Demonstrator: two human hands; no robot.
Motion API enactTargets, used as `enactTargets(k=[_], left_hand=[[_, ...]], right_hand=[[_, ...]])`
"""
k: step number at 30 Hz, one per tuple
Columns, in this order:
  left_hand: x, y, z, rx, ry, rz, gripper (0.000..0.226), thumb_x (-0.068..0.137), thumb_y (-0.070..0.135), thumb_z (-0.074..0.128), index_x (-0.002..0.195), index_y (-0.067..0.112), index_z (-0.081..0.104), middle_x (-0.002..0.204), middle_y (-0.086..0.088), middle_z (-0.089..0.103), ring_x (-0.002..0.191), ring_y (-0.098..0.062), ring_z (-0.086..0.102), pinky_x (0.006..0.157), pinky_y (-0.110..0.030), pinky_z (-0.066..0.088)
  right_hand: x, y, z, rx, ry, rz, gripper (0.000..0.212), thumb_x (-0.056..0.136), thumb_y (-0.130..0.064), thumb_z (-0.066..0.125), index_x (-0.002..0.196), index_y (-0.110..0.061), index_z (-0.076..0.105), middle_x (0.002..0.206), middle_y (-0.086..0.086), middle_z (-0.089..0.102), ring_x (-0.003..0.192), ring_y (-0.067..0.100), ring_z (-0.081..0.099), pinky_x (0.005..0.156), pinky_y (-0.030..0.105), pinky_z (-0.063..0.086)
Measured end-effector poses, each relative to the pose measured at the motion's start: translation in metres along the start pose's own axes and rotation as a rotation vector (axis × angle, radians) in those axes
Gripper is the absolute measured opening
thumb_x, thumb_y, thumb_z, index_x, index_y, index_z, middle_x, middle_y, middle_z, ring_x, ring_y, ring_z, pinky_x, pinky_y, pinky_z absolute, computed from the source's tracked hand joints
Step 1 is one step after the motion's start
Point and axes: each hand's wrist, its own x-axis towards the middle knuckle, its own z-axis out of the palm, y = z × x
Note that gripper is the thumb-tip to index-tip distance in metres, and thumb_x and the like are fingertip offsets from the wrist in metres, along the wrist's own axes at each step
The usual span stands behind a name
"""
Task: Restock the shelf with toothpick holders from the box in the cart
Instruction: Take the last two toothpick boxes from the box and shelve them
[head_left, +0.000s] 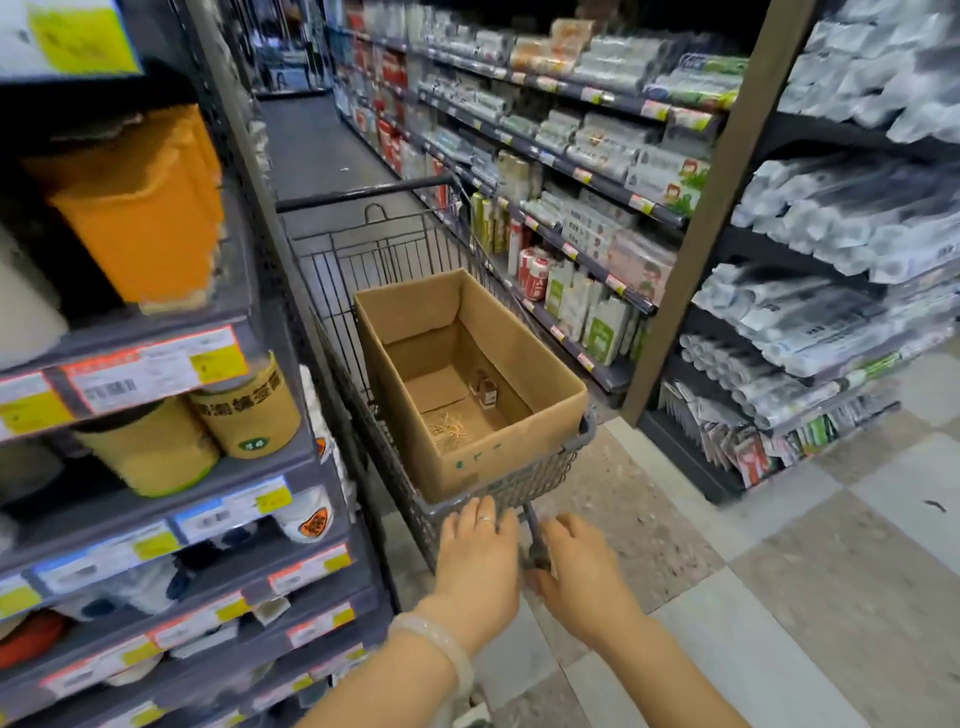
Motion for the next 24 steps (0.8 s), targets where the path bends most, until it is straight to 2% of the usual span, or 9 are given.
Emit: enactTargets(k=[4,10,15,19,24], left_hand=[[0.060,-0.011,-0.027,0.012,0.037,0.009,0.068,0.092,0.033,0.053,0.147,0.014,0.018,0.155,-0.013,0.015,0.144,-0.027,0.011,0.116,-0.042,0.010],[0.131,-0.047,-0.063,0.061,0.071,-0.010,0.062,0.090,0.032,0.054,0.143,0.014,0.026,0.151,-0.009,0.023,0.140,-0.026,0.017,0.113,-0.039,0.016],[0.180,-0.070,-0.076,0.046,0.033,-0.075,0.063,0.093,0.034,0.049,0.146,0.015,0.022,0.153,-0.010,0.018,0.142,-0.027,0.013,0.115,-0.040,0.013],[0.221,-0.087,-0.079,-0.007,0.014,-0.149,0.062,0.093,0.032,0.050,0.146,0.016,0.022,0.154,-0.009,0.017,0.143,-0.026,0.011,0.115,-0.039,0.014],[0.295,-0.114,-0.063,-0.084,-0.076,-0.314,0.066,0.093,0.035,0.052,0.147,0.018,0.019,0.156,-0.007,0.015,0.144,-0.026,0.011,0.116,-0.040,0.017]], right_hand=[[0.062,0.008,-0.025,0.036,0.023,0.014,0.041,0.091,-0.032,0.055,0.129,-0.019,0.045,0.130,0.002,0.042,0.122,0.022,0.039,0.098,0.027,0.036],[0.152,-0.003,-0.050,0.073,0.064,-0.017,0.050,0.089,-0.029,0.056,0.135,-0.018,0.041,0.136,0.002,0.040,0.125,0.022,0.038,0.105,0.032,0.034],[0.209,-0.005,-0.055,0.124,0.050,-0.078,0.048,0.093,-0.030,0.054,0.137,-0.016,0.040,0.139,0.004,0.039,0.127,0.022,0.036,0.107,0.032,0.032],[0.261,-0.001,-0.053,0.146,-0.025,-0.098,0.050,0.094,-0.030,0.053,0.140,-0.016,0.036,0.141,0.005,0.036,0.130,0.023,0.034,0.107,0.032,0.029],[0.356,0.016,-0.037,0.189,-0.214,-0.057,0.056,0.093,-0.032,0.056,0.142,-0.016,0.034,0.143,0.006,0.035,0.130,0.024,0.034,0.107,0.036,0.034]])
